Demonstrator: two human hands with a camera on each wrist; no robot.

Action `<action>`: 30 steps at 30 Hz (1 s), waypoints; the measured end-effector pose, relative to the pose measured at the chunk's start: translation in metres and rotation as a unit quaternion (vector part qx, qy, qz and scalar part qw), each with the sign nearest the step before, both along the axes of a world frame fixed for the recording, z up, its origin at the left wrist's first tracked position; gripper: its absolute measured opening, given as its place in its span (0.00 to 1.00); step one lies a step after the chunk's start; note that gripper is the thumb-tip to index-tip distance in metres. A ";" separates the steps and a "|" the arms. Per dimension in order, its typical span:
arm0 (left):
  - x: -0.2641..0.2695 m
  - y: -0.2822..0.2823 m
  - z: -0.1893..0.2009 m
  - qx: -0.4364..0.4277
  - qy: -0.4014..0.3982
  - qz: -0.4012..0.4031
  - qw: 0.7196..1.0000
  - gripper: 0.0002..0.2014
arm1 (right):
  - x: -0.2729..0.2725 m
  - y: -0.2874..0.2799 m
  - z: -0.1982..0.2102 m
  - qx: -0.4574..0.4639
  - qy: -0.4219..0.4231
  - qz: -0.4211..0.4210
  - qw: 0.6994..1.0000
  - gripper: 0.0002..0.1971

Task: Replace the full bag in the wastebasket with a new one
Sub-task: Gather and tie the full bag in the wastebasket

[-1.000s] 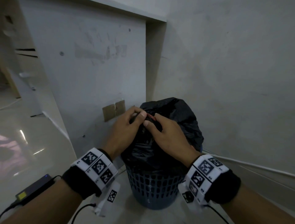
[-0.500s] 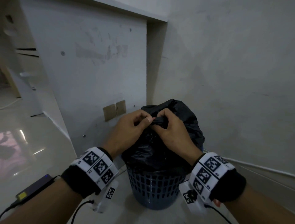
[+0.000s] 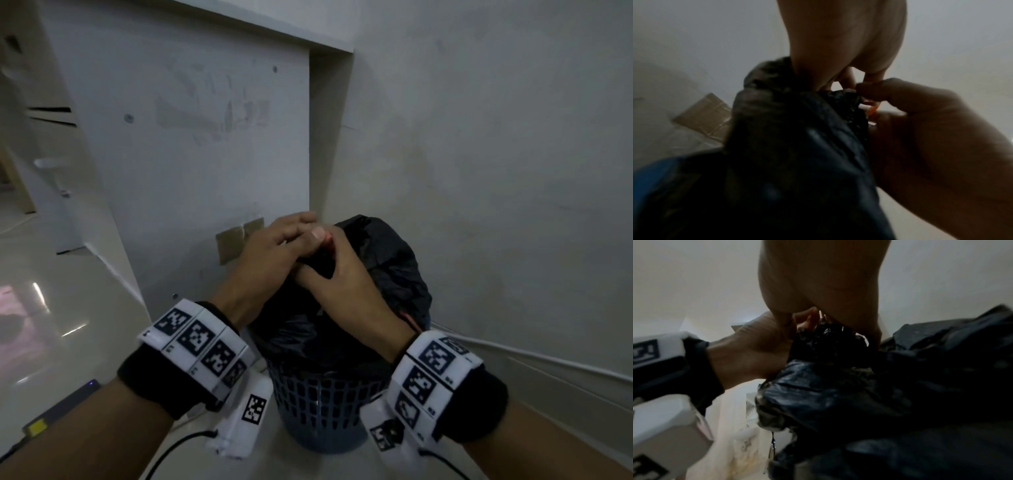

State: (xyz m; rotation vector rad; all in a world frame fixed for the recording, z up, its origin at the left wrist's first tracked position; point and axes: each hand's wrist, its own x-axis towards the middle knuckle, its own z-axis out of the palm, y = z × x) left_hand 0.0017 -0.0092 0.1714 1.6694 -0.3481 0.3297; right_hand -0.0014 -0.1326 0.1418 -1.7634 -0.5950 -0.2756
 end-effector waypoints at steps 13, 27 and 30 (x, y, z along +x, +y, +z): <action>0.025 0.025 0.007 -0.271 0.102 0.107 0.951 0.11 | 0.018 -0.031 -0.020 -0.308 -0.017 -0.163 0.937 0.10; 0.003 -0.029 -0.013 -0.033 0.054 0.059 0.996 0.16 | 0.010 -0.011 0.000 -0.214 -0.072 -0.202 0.953 0.15; 0.011 -0.022 -0.007 -0.134 0.098 0.103 0.981 0.16 | 0.009 -0.020 -0.007 -0.322 -0.055 -0.239 0.914 0.12</action>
